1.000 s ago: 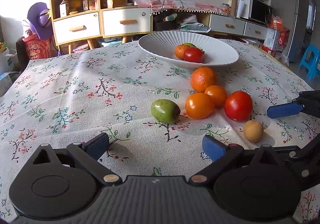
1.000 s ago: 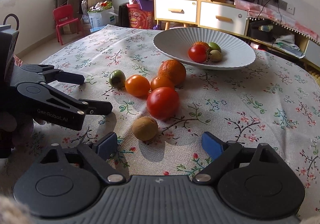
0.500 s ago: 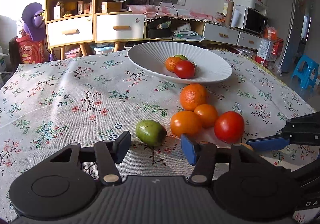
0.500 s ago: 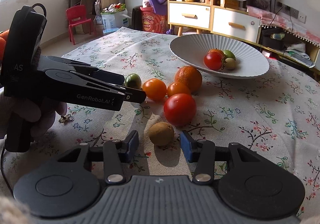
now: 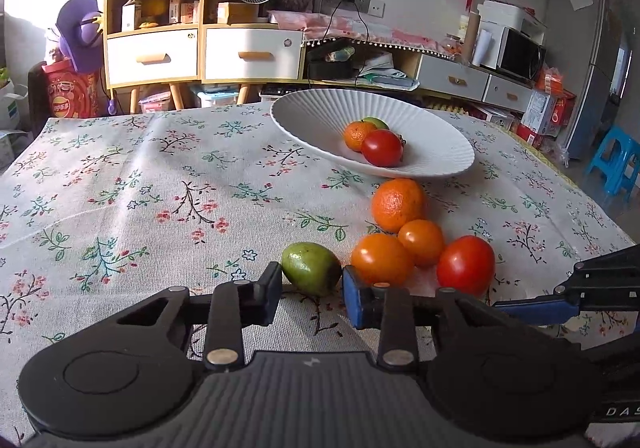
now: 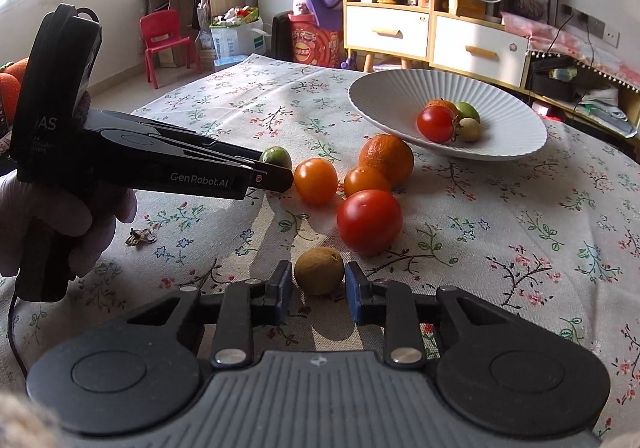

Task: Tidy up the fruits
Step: 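Close the left tool on a large green lime while the right tool grasps a tan fruit, then carry the lime and tan fruit over the white bowl and open both tools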

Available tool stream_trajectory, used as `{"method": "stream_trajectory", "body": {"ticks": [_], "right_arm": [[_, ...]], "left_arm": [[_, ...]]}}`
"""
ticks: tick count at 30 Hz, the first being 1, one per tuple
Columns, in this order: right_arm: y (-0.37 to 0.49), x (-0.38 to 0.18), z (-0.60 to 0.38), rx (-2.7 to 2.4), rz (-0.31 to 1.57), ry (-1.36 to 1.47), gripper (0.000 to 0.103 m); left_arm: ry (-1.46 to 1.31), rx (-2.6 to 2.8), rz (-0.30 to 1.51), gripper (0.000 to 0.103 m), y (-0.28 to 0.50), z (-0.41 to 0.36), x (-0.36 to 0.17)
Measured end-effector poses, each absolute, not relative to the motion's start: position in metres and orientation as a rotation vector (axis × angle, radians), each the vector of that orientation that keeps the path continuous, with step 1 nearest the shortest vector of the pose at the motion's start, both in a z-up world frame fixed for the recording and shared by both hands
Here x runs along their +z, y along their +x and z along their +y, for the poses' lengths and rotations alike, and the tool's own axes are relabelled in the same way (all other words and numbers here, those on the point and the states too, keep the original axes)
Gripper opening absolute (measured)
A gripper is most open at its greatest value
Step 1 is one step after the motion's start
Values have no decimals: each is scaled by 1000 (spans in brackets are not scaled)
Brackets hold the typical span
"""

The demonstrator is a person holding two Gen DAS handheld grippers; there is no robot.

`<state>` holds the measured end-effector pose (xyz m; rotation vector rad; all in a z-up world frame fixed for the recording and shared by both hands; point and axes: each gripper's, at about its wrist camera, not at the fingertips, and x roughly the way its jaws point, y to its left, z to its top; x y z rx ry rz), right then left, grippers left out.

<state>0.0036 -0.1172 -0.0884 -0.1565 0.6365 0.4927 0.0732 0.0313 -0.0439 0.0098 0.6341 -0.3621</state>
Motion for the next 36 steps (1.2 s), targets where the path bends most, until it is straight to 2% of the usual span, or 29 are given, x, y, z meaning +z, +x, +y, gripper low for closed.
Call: {"method": "stream_trajectory", "body": {"ticks": [17,36], "right_arm": [[7,-70,-120,491,594,-121,25],[66,-47,-149,350,522,-51,25]], "left_arm": [[-9,-353,636,32,75,38,-25],[-12,-375,604,32,95,14,2]]}}
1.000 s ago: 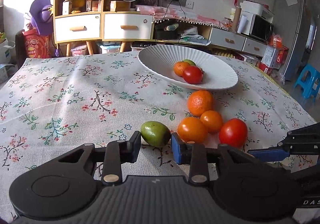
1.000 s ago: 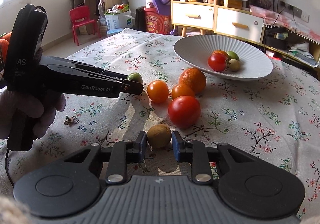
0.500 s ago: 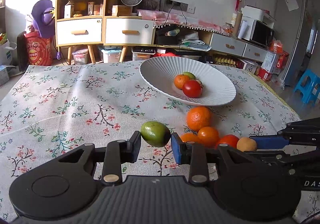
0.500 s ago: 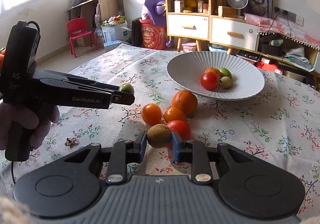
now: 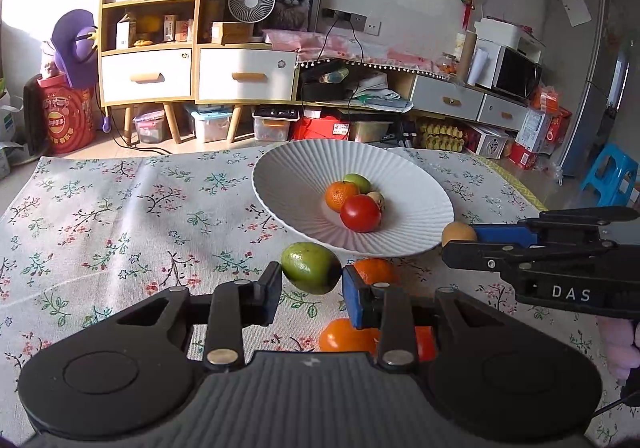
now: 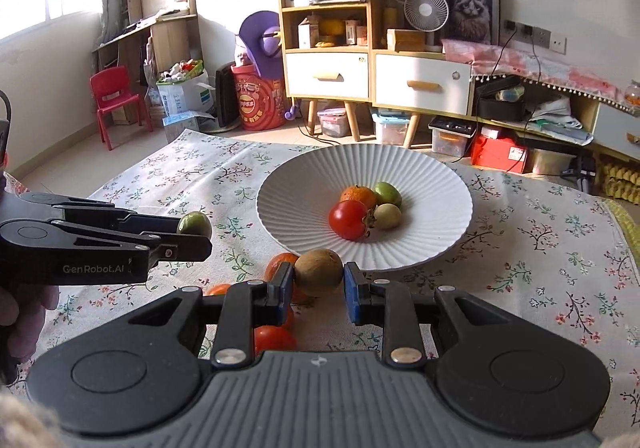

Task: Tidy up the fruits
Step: 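Carry the lime and tan fruit over the white bowl and open both tools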

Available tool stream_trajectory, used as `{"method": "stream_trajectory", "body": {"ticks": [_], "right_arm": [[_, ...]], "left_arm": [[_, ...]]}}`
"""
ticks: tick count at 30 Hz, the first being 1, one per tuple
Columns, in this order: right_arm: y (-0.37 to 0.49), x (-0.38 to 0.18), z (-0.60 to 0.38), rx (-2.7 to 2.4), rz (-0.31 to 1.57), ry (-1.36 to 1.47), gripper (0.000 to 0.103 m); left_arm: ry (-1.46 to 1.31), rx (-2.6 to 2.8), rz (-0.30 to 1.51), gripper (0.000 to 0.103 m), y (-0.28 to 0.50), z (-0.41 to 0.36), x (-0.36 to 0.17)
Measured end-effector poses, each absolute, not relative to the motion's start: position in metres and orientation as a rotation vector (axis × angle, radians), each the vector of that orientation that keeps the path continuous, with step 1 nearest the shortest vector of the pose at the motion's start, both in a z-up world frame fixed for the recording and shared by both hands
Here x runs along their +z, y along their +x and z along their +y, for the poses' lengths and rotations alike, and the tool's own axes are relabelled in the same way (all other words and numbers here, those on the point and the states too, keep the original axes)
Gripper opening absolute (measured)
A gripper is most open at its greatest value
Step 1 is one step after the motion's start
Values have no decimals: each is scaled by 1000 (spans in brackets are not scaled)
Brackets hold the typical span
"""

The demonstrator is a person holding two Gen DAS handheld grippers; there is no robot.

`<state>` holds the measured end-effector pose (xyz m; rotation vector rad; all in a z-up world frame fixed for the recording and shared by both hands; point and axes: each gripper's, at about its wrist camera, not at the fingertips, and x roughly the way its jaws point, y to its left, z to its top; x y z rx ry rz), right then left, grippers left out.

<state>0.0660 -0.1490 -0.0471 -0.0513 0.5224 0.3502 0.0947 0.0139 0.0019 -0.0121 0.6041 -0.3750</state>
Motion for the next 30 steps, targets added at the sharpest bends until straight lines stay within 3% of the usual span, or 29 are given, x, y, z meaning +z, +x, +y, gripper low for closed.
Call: {"method": "stream_trajectory", "body": {"ticks": [9,30], "right_arm": [[97,-44,-160,354,506,-52,25],[130,-58,-174,353,587,-71,25]], "left_arm": [[28,-392,563,32,109,-11,11],[234,-389,682,32,183,-44,-13]]}}
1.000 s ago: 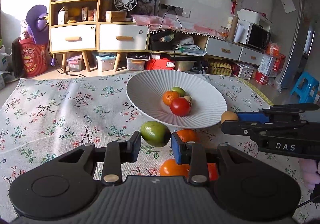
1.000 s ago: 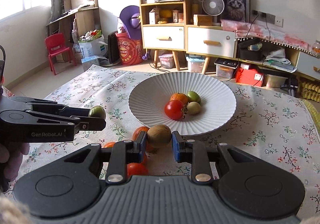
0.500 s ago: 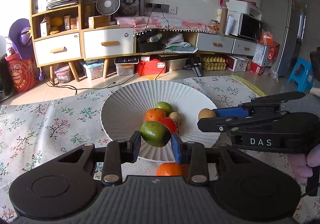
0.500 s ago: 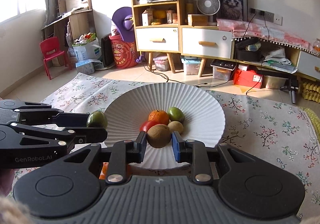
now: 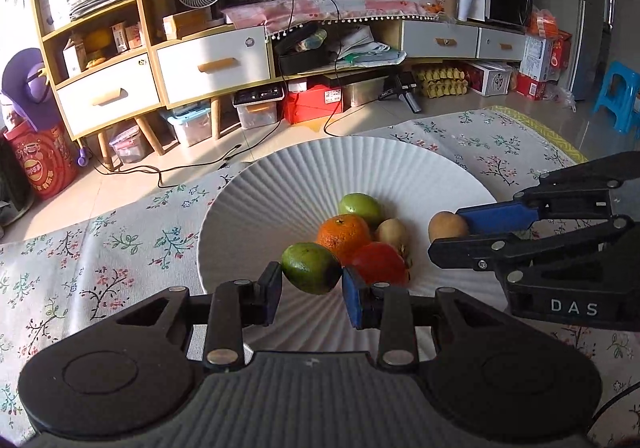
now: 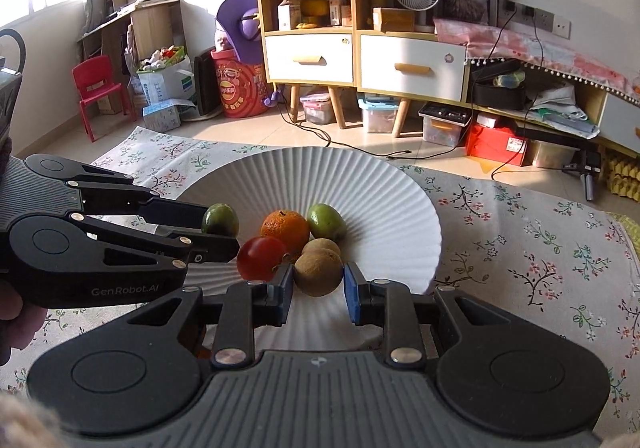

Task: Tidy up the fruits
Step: 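Carry the lime and tan fruit over the white bowl and open both tools, then withdraw both open tools from the bowl toward the remaining tomatoes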

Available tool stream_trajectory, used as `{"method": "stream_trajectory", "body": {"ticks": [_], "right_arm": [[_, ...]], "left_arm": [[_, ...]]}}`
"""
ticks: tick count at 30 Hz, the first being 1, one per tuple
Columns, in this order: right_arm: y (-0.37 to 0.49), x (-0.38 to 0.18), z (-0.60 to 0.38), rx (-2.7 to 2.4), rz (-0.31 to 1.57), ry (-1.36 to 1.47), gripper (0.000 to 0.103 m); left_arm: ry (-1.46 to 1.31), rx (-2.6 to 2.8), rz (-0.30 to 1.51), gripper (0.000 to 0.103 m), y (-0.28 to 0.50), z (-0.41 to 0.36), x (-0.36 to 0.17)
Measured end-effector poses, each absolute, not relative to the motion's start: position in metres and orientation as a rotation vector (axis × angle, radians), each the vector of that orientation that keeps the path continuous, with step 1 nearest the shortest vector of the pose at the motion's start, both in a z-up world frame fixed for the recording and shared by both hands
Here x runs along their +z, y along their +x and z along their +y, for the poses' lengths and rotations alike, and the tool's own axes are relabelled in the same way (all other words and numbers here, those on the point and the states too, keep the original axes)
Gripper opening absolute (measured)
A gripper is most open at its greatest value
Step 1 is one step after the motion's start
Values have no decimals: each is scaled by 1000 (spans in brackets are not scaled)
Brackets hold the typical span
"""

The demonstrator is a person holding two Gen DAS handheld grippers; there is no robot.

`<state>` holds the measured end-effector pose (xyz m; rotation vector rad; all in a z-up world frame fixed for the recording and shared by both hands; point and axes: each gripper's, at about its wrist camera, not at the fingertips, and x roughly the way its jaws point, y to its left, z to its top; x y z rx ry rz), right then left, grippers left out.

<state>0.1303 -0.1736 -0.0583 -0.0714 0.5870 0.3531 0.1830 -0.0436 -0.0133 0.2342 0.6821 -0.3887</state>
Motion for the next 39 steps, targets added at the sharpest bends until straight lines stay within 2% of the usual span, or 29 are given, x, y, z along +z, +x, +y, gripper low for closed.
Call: {"method": "stream_trajectory", "body": {"ticks": [19,24,28,30,39], "right_arm": [[131,-58,-172,341,606,-103,26],[124,-51,-173,339,597,-98,38],[117,-46,-175,332,600,-82,45],[113,-44,-175,332,601,-74,51],[98,-35,-174,315,596,-22,66]], "left_arm": [[225,-350,681,35,185,-46,-11],[209,-335,661,52,175,-38,-5],[186,-329,646,59,165,-30,3],[175,-328,642,65,159,-26,7],[131,-324,647,80,140,-11,17]]}}
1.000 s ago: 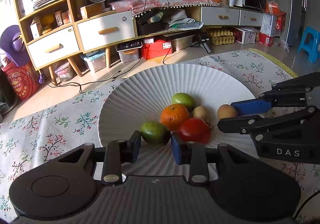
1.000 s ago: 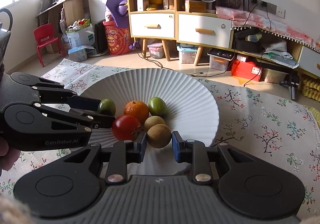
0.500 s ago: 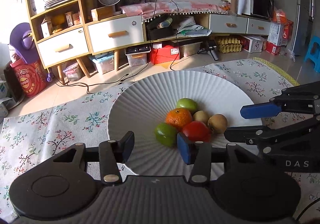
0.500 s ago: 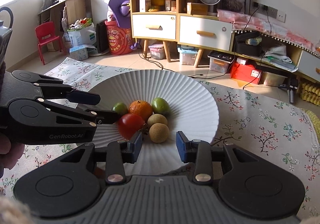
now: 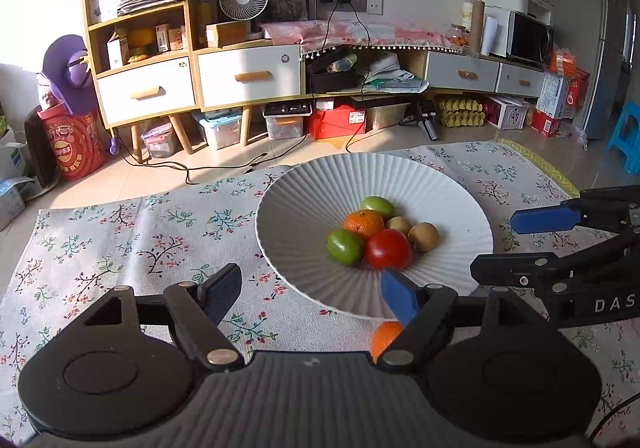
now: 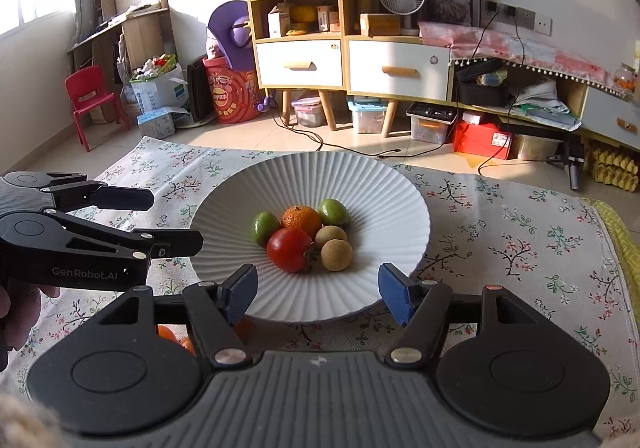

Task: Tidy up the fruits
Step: 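Withdraw both open tools from the bowl toward the remaining tomatoes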

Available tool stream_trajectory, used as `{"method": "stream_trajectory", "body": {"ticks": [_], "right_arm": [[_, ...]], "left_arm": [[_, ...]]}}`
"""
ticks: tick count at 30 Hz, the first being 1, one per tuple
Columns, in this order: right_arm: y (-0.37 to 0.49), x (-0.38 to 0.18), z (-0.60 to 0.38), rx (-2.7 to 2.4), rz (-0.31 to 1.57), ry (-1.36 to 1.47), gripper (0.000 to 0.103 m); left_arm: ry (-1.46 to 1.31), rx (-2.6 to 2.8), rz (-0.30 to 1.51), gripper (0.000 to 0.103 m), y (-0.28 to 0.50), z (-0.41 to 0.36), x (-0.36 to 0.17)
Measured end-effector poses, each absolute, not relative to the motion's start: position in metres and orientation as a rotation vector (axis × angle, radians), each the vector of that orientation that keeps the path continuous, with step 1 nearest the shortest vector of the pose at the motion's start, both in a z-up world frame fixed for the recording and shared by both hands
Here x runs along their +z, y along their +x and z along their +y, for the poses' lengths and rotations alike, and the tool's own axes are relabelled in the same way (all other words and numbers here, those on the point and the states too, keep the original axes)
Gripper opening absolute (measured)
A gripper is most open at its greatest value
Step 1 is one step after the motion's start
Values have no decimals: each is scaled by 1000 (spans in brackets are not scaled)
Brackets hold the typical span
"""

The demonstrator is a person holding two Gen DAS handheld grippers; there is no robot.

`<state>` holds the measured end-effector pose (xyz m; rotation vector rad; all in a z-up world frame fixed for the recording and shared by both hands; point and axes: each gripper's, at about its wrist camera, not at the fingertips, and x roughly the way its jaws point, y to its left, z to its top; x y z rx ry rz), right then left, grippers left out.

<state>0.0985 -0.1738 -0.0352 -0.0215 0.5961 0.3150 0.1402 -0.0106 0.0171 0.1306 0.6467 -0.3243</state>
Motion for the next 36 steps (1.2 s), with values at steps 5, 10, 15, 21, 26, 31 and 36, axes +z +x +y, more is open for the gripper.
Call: {"method": "stream_trajectory", "body": {"ticks": [5,10,15,21,26,31,36], "right_arm": [[89,-36,-171,324,611,-21,72],[79,-36,-168,315,617,-21,78],[71,-38,-167,310,627,-15,86],[62,-46,-165,315,642,-7,94],[53,-58,-159,328,664,-10,97],[43,-68,-152,351,696,-25,97],[33,-73,-151,374,708,-47,98]], "left_arm": [[126,-322,695,87,128,-7,12],[127,-312,736,92,118,-3,5],[128,-301,746,99,107,2,2],[135,-300,749,101,93,5,-4],[107,-298,770,101,85,11,-14],[63,-298,793,101,79,20,-19],[61,-288,787,101,70,27,-24]]}}
